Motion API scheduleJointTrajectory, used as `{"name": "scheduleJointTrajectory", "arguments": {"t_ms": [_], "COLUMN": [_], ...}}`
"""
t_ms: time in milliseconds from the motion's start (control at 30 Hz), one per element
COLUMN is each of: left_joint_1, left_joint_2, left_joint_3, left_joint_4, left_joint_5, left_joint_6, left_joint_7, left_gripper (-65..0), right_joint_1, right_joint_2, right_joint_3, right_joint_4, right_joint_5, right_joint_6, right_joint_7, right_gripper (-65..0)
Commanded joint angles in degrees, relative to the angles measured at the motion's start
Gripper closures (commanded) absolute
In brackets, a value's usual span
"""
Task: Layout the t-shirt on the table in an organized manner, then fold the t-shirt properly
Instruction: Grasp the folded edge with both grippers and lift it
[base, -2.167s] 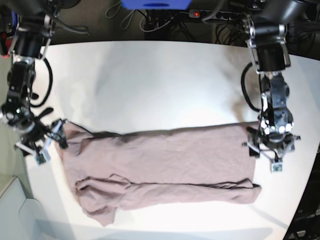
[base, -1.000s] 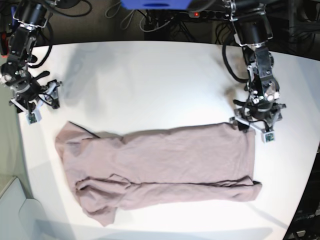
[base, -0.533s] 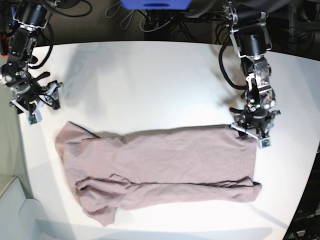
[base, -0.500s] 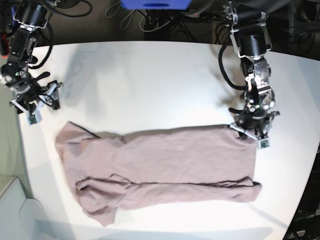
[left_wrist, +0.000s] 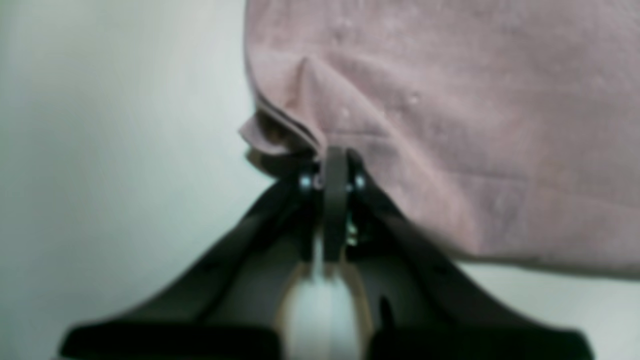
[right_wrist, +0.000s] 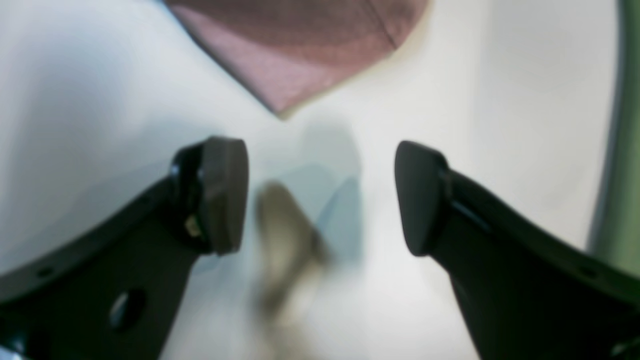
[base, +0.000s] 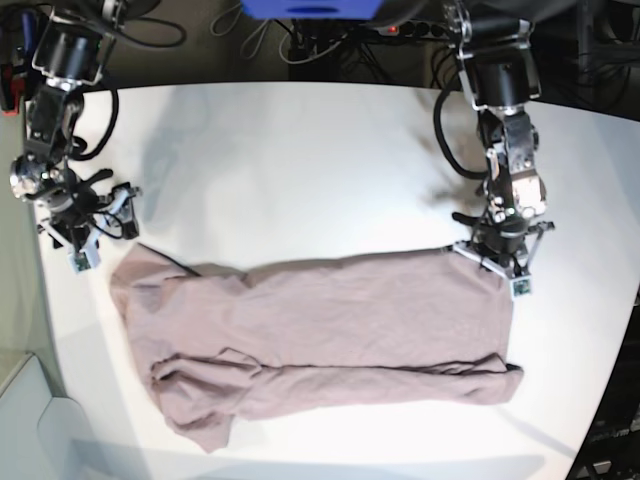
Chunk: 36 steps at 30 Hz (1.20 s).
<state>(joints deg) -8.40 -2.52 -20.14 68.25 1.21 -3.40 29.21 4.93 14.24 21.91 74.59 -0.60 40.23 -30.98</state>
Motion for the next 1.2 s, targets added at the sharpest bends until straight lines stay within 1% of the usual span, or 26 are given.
{"name": "scheduleJointTrajectory", "arguments": {"t_ms": [0, 267, 433, 500, 633, 700, 767, 833, 900, 967, 1000, 1033, 1167], "left_joint_1": [-0.78, 0.54, 0.89, 0.98, 1.68, 1.85, 1.94, 2.03, 2.47, 3.09, 3.17, 3.79, 5.28], "left_joint_2": [-0.16, -0.33, -0.33, -0.33, -0.42, -0.42, -0.42, -0.42, -0.42, -0.42, -0.42, -0.42, -0.42], "left_joint_3": [-0.03, -0.12, -0.12, -0.12, -0.12, -0.12, -0.12, -0.12, -0.12, -0.12, -0.12, -0.12, -0.12], "left_joint_4": [1.42, 2.13, 2.13, 2.13, 2.21, 2.21, 2.21, 2.21, 2.21, 3.18, 4.15, 5.38, 10.21], "left_joint_5": [0.06, 0.15, 0.15, 0.15, 0.15, 0.15, 0.24, 0.24, 0.15, 0.15, 0.15, 0.15, 0.15], "left_joint_6": [0.01, 0.1, 0.1, 0.1, 0.1, 0.1, 0.1, 0.1, 0.1, -0.07, -0.07, -0.07, -0.07], "left_joint_7": [0.19, 0.19, 0.19, 0.19, 0.19, 0.19, 0.19, 0.19, 0.19, 0.19, 0.19, 0.28, 2.83], "left_gripper": [-0.1, -0.1, -0.1, -0.1, -0.1, -0.1, -0.1, -0.1, -0.1, -0.1, -0.1, -0.1, -0.1], "right_joint_1": [2.24, 6.63, 6.98, 7.33, 9.44, 9.8, 9.8, 9.53, 9.27, 9.09, 8.48, 7.6, 3.99], "right_joint_2": [0.66, -1.36, -1.54, -1.89, -2.06, -2.06, -1.8, -1.71, -1.62, -1.62, -1.45, -0.92, -0.48], "right_joint_3": [-0.15, -0.68, -5.34, -6.48, -6.66, -6.66, -6.66, -6.75, -6.75, -6.48, -6.4, -6.22, -5.96], "right_joint_4": [0.45, -0.96, -1.66, -3.95, -9.05, -10.72, -11.33, -11.42, -11.42, -11.33, -11.25, -10.89, -6.15], "right_joint_5": [0.91, 0.91, 0.91, 0.91, 0.82, 0.82, 0.82, 0.82, 0.73, 0.56, 0.56, 0.56, 0.65], "right_joint_6": [-0.23, -0.23, -0.23, -0.23, -0.23, -0.23, -0.23, -0.23, -0.23, -0.23, -0.23, -0.23, -0.23], "right_joint_7": [1.31, 1.31, 1.31, 1.4, 1.49, 1.49, 2.89, 5.09, 5.88, 5.97, 5.97, 5.97, 5.88], "right_gripper": [-46.0, -46.1, -45.8, -45.7, -45.4, -43.3, -39.7, -32.5, -21.9, -8.3, -2.9, 0.0, 0.0]}}
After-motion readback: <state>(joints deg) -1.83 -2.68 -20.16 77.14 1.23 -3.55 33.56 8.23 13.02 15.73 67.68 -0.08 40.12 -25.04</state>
